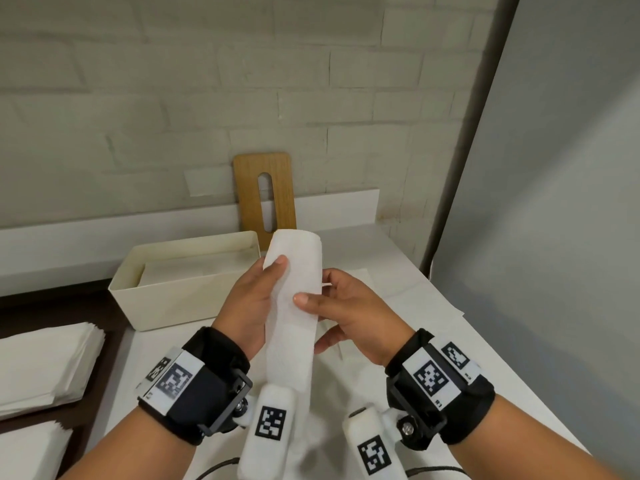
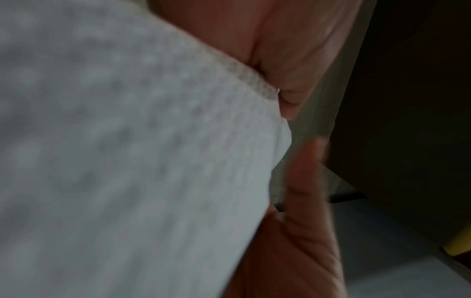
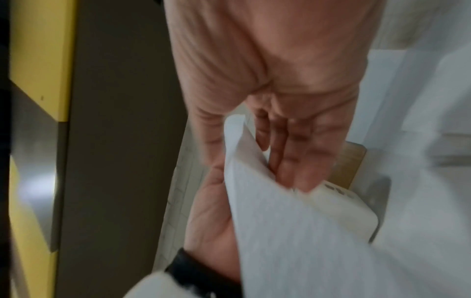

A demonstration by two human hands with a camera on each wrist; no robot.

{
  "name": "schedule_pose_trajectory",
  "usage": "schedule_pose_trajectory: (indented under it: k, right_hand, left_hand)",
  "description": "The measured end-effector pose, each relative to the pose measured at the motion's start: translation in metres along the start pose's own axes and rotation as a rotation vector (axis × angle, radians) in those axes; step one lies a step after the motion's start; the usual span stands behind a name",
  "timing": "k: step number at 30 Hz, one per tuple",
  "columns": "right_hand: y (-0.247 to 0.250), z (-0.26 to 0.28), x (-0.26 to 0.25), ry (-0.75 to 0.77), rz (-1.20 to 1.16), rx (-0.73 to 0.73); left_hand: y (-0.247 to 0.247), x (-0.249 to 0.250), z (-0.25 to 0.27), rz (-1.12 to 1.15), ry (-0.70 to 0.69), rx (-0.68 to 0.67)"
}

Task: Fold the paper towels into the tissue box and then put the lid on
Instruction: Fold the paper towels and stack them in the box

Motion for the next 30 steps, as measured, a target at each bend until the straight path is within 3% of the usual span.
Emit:
schedule_pose_trajectory:
  k: [5, 9, 15, 19, 24, 26, 30]
  right_hand:
    - [0.011, 0.000, 0.003, 0.028, -0.085, 0.179]
    - [0.027, 0.001, 0.004, 0.019, -0.144, 0.322]
    - [0.034, 0.002, 0.001, 0.025, -0.299, 0.390]
    - [0.035, 0.003, -0.007, 0.103, -0.156, 0.424]
    - [0.030, 0.004, -0.008, 0.132, -0.147, 0.346]
    - [0.030, 0.004, -0.006, 0.126, -0.100, 0.304]
    - [0.029, 0.008, -0.003, 0.076, 0.008, 0.232]
  left_hand:
    - [-0.006, 0.003, 0.000, -0.107, -0.037, -0.059]
    - [0.001, -0.003, 0.003, -0.204, 0.045, -0.157]
    - [0.008, -0.015, 0.010, -0.369, 0.166, -0.201]
    - [0.010, -0.018, 0.010, -0.558, 0.189, -0.177]
    - [0.002, -0.021, 0.010, -0.095, 0.179, -0.233]
    - [0.001, -0.017, 0.010, 0.057, 0.147, -0.198]
    - [0.008, -0.004, 0.006, -0.020, -0.016, -0.026]
Point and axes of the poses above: each hand's wrist, its own z-axis away from the middle knuckle, its own y-axis out of the back of the hand, x = y × z, the point moved 6 cm from there along -z, towards the middle knuckle, and after that the axes turned 12 degrees about z, right-handed, at the moved point
